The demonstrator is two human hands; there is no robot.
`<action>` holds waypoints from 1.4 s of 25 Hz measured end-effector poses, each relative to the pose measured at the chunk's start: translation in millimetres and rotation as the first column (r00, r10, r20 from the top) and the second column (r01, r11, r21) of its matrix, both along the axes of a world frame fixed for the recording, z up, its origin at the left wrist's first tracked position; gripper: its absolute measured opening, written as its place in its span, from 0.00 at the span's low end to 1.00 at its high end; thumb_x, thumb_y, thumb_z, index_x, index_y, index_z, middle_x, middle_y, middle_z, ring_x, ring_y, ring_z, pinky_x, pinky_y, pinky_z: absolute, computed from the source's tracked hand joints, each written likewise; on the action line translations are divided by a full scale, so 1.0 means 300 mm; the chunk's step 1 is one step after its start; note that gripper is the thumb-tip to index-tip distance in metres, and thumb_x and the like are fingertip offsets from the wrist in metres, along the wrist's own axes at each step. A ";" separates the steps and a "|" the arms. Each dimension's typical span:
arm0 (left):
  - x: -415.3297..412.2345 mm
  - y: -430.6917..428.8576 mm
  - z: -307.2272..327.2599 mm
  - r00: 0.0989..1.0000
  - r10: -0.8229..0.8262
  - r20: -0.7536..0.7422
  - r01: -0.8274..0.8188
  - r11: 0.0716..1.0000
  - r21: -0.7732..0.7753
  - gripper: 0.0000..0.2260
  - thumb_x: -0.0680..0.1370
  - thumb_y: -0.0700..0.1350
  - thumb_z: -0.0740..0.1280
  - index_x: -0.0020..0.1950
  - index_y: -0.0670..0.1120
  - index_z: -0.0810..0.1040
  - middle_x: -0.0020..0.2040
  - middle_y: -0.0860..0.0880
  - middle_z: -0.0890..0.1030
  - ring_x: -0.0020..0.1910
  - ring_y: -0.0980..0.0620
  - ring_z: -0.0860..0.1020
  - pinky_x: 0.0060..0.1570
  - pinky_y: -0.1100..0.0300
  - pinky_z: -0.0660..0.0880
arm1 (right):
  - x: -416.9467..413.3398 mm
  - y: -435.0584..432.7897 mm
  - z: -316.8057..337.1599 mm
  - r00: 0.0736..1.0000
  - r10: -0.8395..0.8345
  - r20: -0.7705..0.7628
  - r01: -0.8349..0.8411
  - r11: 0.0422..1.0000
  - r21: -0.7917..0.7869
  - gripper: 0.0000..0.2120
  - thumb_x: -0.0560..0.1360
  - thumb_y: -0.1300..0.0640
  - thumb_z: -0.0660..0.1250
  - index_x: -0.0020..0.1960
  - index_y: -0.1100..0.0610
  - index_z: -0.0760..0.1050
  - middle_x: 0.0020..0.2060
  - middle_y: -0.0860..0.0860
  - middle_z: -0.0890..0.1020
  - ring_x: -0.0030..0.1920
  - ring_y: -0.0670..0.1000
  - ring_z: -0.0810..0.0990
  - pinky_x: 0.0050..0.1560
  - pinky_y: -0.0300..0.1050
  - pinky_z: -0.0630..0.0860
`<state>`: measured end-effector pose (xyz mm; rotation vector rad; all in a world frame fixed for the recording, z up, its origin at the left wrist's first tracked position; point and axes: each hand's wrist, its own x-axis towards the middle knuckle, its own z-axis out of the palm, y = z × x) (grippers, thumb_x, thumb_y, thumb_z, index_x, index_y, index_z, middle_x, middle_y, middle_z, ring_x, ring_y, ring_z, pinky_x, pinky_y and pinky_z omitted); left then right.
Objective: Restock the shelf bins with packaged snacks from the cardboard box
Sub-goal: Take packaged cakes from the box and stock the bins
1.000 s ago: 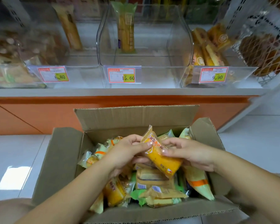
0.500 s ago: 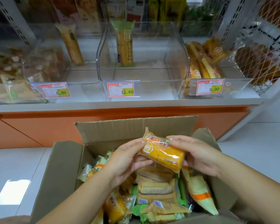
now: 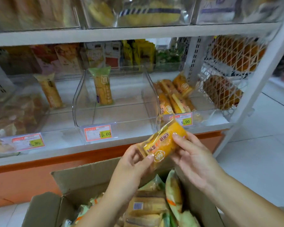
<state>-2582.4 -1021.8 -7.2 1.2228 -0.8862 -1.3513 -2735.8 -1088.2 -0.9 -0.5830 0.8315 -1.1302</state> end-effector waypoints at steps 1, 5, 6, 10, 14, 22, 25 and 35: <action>-0.011 -0.030 0.031 0.991 0.005 0.130 0.005 0.997 -0.071 0.09 0.78 0.40 0.68 0.56 0.50 0.79 0.51 0.55 0.85 0.51 0.57 0.83 0.48 0.67 0.78 | -0.017 -0.025 0.052 0.999 -0.013 -0.043 0.010 0.997 -0.079 0.30 0.64 0.60 0.73 0.65 0.60 0.72 0.53 0.58 0.84 0.48 0.53 0.84 0.49 0.48 0.82; -0.020 -0.206 0.133 0.597 0.263 0.758 0.130 0.901 -0.415 0.19 0.78 0.49 0.67 0.68 0.59 0.71 0.64 0.65 0.75 0.64 0.66 0.71 0.65 0.66 0.69 | -0.147 -0.246 0.304 0.788 -0.422 -0.449 0.093 0.802 -0.590 0.26 0.74 0.63 0.71 0.66 0.46 0.67 0.50 0.46 0.82 0.49 0.44 0.82 0.47 0.40 0.80; -0.006 -0.264 0.141 0.479 0.334 0.812 0.177 0.869 -0.462 0.23 0.79 0.51 0.66 0.73 0.57 0.67 0.69 0.62 0.71 0.69 0.63 0.67 0.68 0.64 0.65 | -0.180 -0.319 0.351 0.643 -0.513 -0.569 0.002 0.744 -0.668 0.27 0.73 0.62 0.72 0.66 0.44 0.67 0.51 0.45 0.80 0.49 0.43 0.81 0.49 0.39 0.79; 0.060 -0.488 0.127 0.269 0.262 0.927 0.311 0.887 -0.341 0.32 0.80 0.58 0.62 0.80 0.54 0.52 0.80 0.56 0.53 0.78 0.56 0.53 0.76 0.57 0.55 | -0.199 -0.573 0.408 -0.047 -0.333 -0.942 -0.467 0.841 -0.274 0.26 0.72 0.56 0.74 0.68 0.49 0.70 0.58 0.50 0.77 0.51 0.49 0.76 0.48 0.42 0.73; 0.100 -0.547 0.071 0.285 0.191 0.939 0.354 0.890 -0.288 0.31 0.80 0.61 0.58 0.80 0.58 0.49 0.78 0.64 0.47 0.75 0.66 0.49 0.73 0.64 0.52 | -0.149 -0.660 0.360 -0.427 -0.130 -0.895 -0.549 0.823 0.142 0.29 0.74 0.51 0.72 0.73 0.52 0.67 0.69 0.53 0.71 0.62 0.54 0.74 0.55 0.41 0.70; 0.108 -0.546 0.058 0.333 0.194 0.923 0.344 0.886 -0.310 0.30 0.79 0.65 0.56 0.78 0.65 0.48 0.76 0.69 0.44 0.77 0.61 0.55 0.73 0.56 0.62 | -0.117 -0.698 0.296 -0.290 -0.039 -0.956 -0.481 0.870 0.110 0.24 0.77 0.53 0.68 0.72 0.53 0.68 0.67 0.55 0.73 0.60 0.55 0.76 0.53 0.43 0.73; 0.106 -0.539 0.059 0.330 0.182 0.926 0.341 0.892 -0.296 0.30 0.79 0.65 0.56 0.77 0.66 0.46 0.76 0.70 0.42 0.77 0.60 0.56 0.73 0.55 0.62 | -0.109 -0.677 0.297 -0.456 -0.094 -0.885 -0.542 0.818 0.192 0.28 0.78 0.54 0.66 0.76 0.53 0.61 0.70 0.56 0.71 0.63 0.56 0.75 0.58 0.44 0.72; 0.110 -0.543 0.060 0.355 0.160 0.921 0.344 0.894 -0.288 0.29 0.79 0.65 0.56 0.76 0.68 0.46 0.76 0.71 0.42 0.76 0.56 0.60 0.72 0.51 0.65 | -0.119 -0.683 0.300 -0.797 -0.118 -0.592 -0.512 0.652 0.560 0.45 0.71 0.61 0.72 0.79 0.46 0.49 0.70 0.53 0.70 0.61 0.54 0.75 0.48 0.43 0.73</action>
